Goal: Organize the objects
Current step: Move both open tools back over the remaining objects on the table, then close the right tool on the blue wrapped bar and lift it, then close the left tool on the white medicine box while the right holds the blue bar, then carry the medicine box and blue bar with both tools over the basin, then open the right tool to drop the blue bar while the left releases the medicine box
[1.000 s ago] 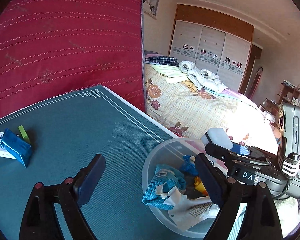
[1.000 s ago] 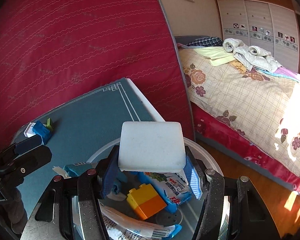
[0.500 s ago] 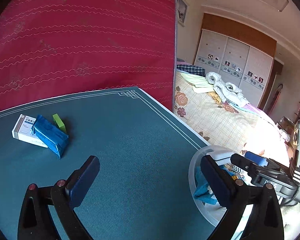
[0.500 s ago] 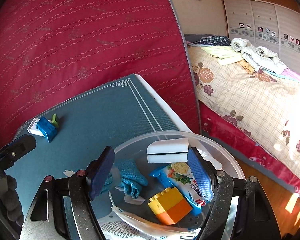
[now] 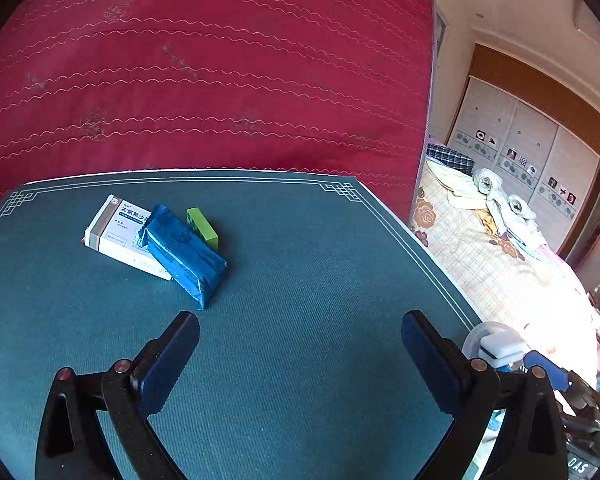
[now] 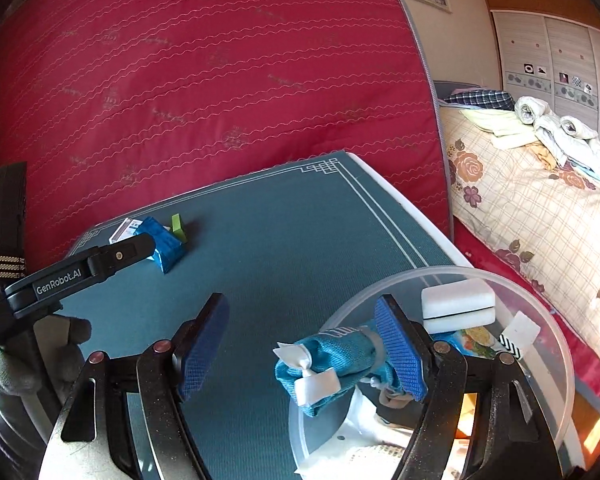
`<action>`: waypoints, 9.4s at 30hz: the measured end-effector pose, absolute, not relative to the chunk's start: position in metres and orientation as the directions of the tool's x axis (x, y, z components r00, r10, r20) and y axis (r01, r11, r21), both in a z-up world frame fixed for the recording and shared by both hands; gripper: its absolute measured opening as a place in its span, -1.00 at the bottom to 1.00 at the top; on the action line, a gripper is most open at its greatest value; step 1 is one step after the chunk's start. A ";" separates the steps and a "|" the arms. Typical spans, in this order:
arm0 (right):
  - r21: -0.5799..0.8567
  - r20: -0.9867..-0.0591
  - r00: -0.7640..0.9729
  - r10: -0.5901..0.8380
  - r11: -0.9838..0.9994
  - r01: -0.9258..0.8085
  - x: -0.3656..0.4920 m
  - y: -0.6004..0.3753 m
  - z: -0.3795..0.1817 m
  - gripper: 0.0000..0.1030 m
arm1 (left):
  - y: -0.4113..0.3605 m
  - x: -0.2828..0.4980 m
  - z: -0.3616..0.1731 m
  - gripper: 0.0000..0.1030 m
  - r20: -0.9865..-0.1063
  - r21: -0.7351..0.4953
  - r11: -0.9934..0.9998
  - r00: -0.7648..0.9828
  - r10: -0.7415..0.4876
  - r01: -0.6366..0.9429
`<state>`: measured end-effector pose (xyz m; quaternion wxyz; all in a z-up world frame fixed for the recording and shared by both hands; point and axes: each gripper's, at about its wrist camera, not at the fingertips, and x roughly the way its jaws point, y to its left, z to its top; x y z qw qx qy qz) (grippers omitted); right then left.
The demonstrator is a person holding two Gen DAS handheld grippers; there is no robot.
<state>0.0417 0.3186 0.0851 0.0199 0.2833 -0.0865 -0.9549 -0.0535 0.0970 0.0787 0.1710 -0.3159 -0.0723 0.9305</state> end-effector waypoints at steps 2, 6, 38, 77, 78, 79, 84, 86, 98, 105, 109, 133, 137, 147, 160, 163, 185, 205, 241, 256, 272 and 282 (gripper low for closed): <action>0.183 -0.544 -0.832 -0.114 -0.983 0.015 0.037 0.305 0.081 0.48 | 0.086 -0.058 0.078 0.99 -0.567 -0.247 -0.939 -0.751 0.339 -0.238; 0.187 -0.552 -0.817 -0.166 -0.980 0.073 0.025 0.281 0.074 0.48 | 0.063 -0.067 0.077 0.99 -0.574 -0.241 -0.957 -0.772 0.274 -0.161; 0.315 -0.574 -0.679 -0.457 -0.889 0.332 -0.144 0.162 0.032 0.48 | -0.044 -0.107 0.049 0.99 -0.647 -0.185 -0.974 -0.762 0.019 0.133; 0.227 -0.652 -0.624 -0.430 -0.896 0.381 -0.166 0.140 0.022 -0.15 | -0.060 -0.118 0.030 0.99 -0.681 -0.195 -0.962 -0.732 -0.008 0.192; 0.232 -0.654 -0.621 -0.432 -0.896 0.378 -0.162 0.142 0.021 -0.15 | -0.060 -0.118 0.030 0.99 -0.681 -0.196 -0.962 -0.732 -0.007 0.192; 0.236 -0.654 -0.620 -0.433 -0.896 0.376 -0.158 0.145 0.021 -0.16 | -0.060 -0.118 0.030 0.99 -0.681 -0.197 -0.961 -0.732 -0.007 0.192; 0.235 -0.654 -0.619 -0.435 -0.894 0.381 -0.145 0.148 0.021 -0.14 | -0.057 -0.119 0.028 0.99 -0.686 -0.197 -0.962 -0.727 -0.002 0.188; 0.225 -0.662 -0.613 -0.431 -0.895 0.386 -0.146 0.145 0.020 -0.11 | -0.055 -0.120 0.027 0.99 -0.688 -0.192 -0.964 -0.726 -0.001 0.183; 0.141 -0.702 -0.626 -0.339 -0.928 0.344 -0.161 0.134 0.017 -0.18 | -0.058 -0.118 0.028 0.99 -0.685 -0.201 -0.960 -0.729 -0.003 0.192; 0.178 -0.694 -0.652 -0.305 -0.950 0.255 -0.131 0.164 0.017 -0.18 | -0.049 -0.118 0.032 0.99 -0.678 -0.224 -0.961 -0.735 0.033 0.163; 0.191 -0.692 -0.660 -0.294 -0.955 0.225 -0.119 0.176 0.017 -0.18 | -0.038 -0.119 0.033 0.99 -0.673 -0.224 -0.965 -0.738 0.054 0.134; 0.214 -0.685 -0.662 -0.304 -0.953 0.215 -0.118 0.183 0.014 -0.17 | -0.023 -0.188 0.022 0.36 -0.628 -0.498 -0.855 -0.740 0.240 0.145; 0.218 -0.684 -0.661 -0.307 -0.952 0.216 -0.118 0.183 0.014 -0.17 | -0.029 -0.186 0.018 -0.15 -0.613 -0.551 -0.825 -0.731 0.301 0.123; 0.222 -0.684 -0.661 -0.309 -0.951 0.215 -0.118 0.182 0.014 -0.17 | -0.038 -0.141 0.036 -0.55 -0.583 -0.564 -0.823 -0.738 0.339 0.067; 0.255 -0.670 -0.665 -0.330 -0.943 0.211 -0.116 0.185 0.013 -0.17 | -0.027 -0.075 0.057 -0.60 -0.606 -0.385 -0.923 -0.760 0.235 0.022; 0.272 -0.645 -0.682 -0.344 -0.938 0.216 -0.112 0.189 0.016 -0.17 | -0.024 -0.069 0.059 -0.60 -0.597 -0.379 -0.925 -0.766 0.239 0.007; 0.263 -0.498 -0.809 -0.313 -0.943 0.202 -0.027 0.225 0.084 -0.17 | 0.012 -0.049 0.083 -0.60 -0.537 -0.168 -0.985 -0.834 0.125 -0.039; 0.185 -0.503 -0.858 -0.102 -0.983 0.008 0.057 0.317 0.101 -0.17 | 0.060 -0.028 0.091 -0.60 -0.512 -0.129 -0.977 -0.832 0.212 -0.170; 0.213 -0.625 -0.770 0.127 -0.922 -0.324 0.120 0.445 0.063 -0.12 | 0.107 -0.002 0.105 -0.60 -0.499 -0.227 -0.895 -0.743 0.446 -0.385; 0.183 -0.575 -0.802 0.161 -0.930 -0.318 0.136 0.443 0.075 0.02 | 0.187 0.035 0.118 -0.60 -0.500 -0.294 -0.725 -0.546 0.672 -0.623; 0.192 -0.576 -0.800 0.166 -0.924 -0.330 0.142 0.459 0.067 0.02 | 0.277 0.054 0.088 -0.60 -0.591 -0.394 -0.497 -0.202 0.781 -0.773; 0.187 -0.583 -0.794 0.170 -0.923 -0.335 0.139 0.459 0.063 0.02 | 0.272 0.039 0.075 -0.48 -0.630 -0.410 -0.541 -0.202 0.750 -0.734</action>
